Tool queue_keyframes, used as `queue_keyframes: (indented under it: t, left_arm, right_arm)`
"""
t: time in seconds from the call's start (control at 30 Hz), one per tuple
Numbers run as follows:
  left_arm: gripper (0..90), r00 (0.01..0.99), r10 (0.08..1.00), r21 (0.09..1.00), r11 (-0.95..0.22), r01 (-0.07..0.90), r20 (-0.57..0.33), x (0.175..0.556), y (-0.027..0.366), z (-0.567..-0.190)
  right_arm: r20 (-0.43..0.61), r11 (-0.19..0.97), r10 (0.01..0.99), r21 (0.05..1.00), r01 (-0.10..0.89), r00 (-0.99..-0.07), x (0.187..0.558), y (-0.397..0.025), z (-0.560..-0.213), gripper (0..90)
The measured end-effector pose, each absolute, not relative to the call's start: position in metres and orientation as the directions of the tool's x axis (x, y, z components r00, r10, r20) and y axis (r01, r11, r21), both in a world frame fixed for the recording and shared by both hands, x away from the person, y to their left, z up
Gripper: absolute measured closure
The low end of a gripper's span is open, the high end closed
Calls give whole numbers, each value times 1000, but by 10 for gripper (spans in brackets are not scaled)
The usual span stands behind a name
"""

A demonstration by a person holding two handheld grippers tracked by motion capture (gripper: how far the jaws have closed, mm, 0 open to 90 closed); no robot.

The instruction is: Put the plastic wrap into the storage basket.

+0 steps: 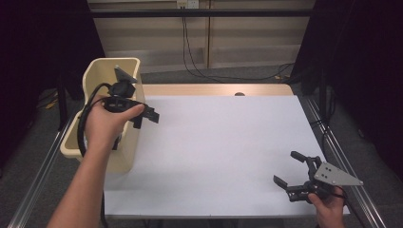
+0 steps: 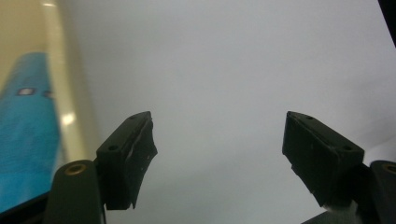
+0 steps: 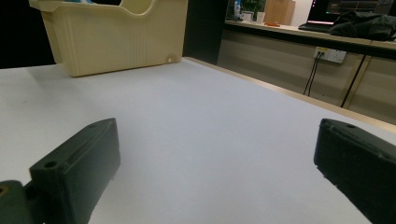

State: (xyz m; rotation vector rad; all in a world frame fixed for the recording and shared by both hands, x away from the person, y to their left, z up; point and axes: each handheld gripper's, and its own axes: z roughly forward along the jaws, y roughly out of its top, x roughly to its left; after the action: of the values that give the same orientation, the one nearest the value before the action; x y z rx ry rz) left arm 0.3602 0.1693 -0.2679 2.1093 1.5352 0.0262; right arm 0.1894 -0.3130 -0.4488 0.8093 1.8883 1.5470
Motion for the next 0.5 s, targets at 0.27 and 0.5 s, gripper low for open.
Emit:
queue_keyframes:
  t: [0.27, 0.5]
  left_arm:
    - [246, 398, 867, 384, -272, 882, -300, 360, 140, -297]
    - [243, 412, 861, 356, -299, 885, -300, 360, 126, -322]
  right_arm:
    - [-47, 148, 751, 984, 99, -658, 190, -315, -449, 1]
    - [-48, 150, 750, 984, 99, -660, 190, -315, -449, 1]
